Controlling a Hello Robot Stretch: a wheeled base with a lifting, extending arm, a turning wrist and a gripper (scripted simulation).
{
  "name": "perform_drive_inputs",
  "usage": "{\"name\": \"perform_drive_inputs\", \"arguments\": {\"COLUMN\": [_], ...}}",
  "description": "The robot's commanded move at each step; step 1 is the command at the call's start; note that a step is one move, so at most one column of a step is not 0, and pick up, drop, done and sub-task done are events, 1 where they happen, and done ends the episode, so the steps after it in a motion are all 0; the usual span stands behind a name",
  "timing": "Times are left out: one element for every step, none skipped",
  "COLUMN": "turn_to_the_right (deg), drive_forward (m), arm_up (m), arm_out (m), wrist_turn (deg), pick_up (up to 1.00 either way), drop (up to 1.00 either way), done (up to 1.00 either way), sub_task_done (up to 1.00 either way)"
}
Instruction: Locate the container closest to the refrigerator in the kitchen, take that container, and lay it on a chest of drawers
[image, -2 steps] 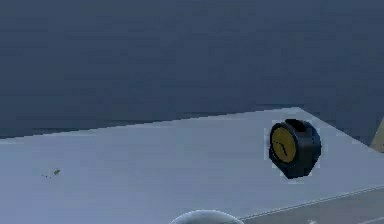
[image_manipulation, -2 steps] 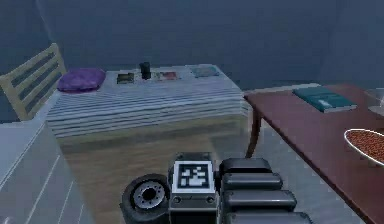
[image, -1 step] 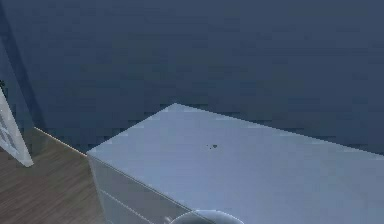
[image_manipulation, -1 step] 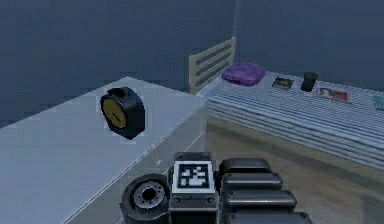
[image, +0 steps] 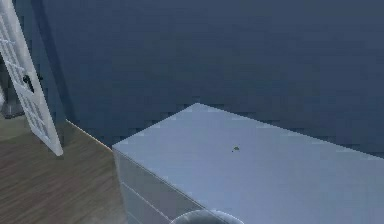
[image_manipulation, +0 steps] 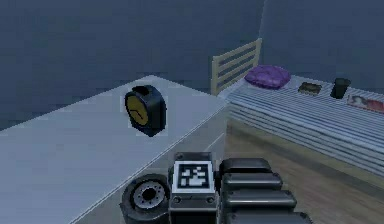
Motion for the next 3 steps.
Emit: {"name": "perform_drive_inputs", "arguments": {"turn_to_the_right": [0.0,0.0,0.0], "drive_forward": [0.0,0.0,0.0], "arm_up": [0.0,0.0,-0.12], "arm_out": [0.36,0.0,0.0], "wrist_turn": [0.0,39.0,0.0], "pick_up": [0.0,0.0,0.0], "drop": [0.0,0.0,0.0], "done": [0.0,0.0,0.0], "sub_task_done": [0.0,0.0,0.0]}}
